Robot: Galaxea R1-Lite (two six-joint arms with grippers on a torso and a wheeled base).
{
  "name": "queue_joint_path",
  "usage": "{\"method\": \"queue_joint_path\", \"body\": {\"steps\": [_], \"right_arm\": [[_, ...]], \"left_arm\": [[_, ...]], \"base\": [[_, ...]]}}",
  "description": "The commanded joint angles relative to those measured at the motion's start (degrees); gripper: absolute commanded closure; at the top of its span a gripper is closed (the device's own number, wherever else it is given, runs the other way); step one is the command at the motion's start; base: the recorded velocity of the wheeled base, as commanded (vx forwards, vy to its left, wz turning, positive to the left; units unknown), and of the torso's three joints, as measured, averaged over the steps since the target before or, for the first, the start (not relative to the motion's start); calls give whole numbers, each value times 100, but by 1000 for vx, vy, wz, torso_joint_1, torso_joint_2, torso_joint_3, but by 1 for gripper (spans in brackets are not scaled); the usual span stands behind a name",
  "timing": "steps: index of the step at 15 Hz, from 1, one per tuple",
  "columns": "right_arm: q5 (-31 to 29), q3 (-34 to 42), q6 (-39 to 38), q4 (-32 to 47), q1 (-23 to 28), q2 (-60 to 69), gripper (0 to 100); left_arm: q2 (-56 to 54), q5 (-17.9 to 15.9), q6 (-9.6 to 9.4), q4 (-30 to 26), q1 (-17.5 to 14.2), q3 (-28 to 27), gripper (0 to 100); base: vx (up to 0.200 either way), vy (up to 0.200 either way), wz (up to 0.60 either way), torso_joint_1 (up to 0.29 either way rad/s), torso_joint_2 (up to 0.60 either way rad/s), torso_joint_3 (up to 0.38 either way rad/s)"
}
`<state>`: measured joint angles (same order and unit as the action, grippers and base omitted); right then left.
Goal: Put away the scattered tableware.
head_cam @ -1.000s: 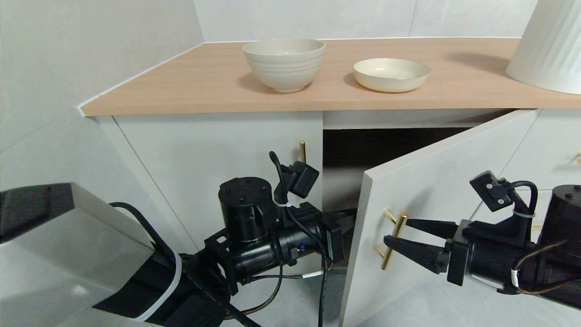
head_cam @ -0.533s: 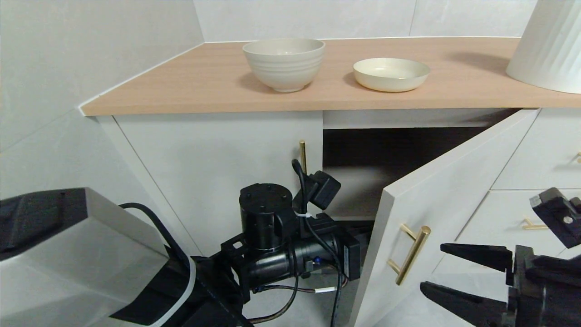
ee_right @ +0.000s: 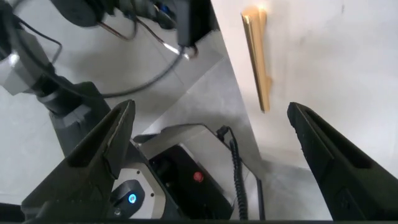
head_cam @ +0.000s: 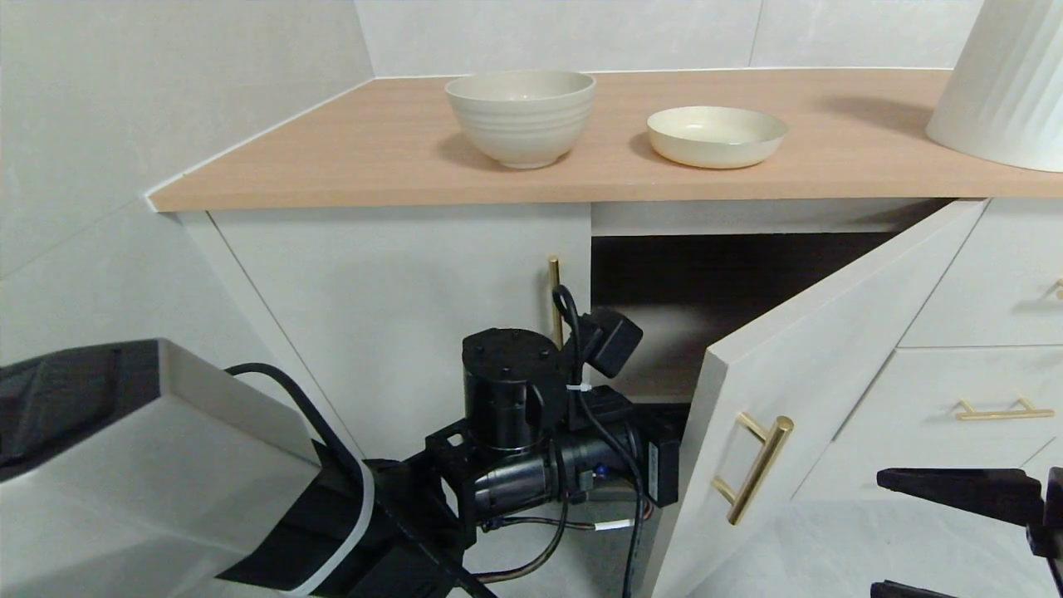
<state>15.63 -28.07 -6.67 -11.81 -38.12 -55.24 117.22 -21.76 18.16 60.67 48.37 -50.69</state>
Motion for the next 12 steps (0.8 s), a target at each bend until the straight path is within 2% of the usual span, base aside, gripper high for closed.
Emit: {"method": "queue_joint_path", "body": {"steps": [1,2,5,7,12], "right_arm": [[2,-23,25,21,-2,109,0],[2,-14,60,30,-2,92,0],[10,4,122,30,-2,92,0],[10,21,122,30,-2,66,0],[10,21,131,30,-2,66,0]], "left_arm": [[20,5,3,-3,49,-20,100],[20,5,3,-3,58,-46,100],[99,5,3,-3,58,-143,100],[292,5,3,-47,32,-398,100],[758,5,12,-126,-100,-978,100]], "base": [[0,0,0,0,0,0],[0,0,0,0,0,0],[-200,0,0,2,10,2],[-200,0,0,5,5,0],[0,0,0,0,0,0]]}}
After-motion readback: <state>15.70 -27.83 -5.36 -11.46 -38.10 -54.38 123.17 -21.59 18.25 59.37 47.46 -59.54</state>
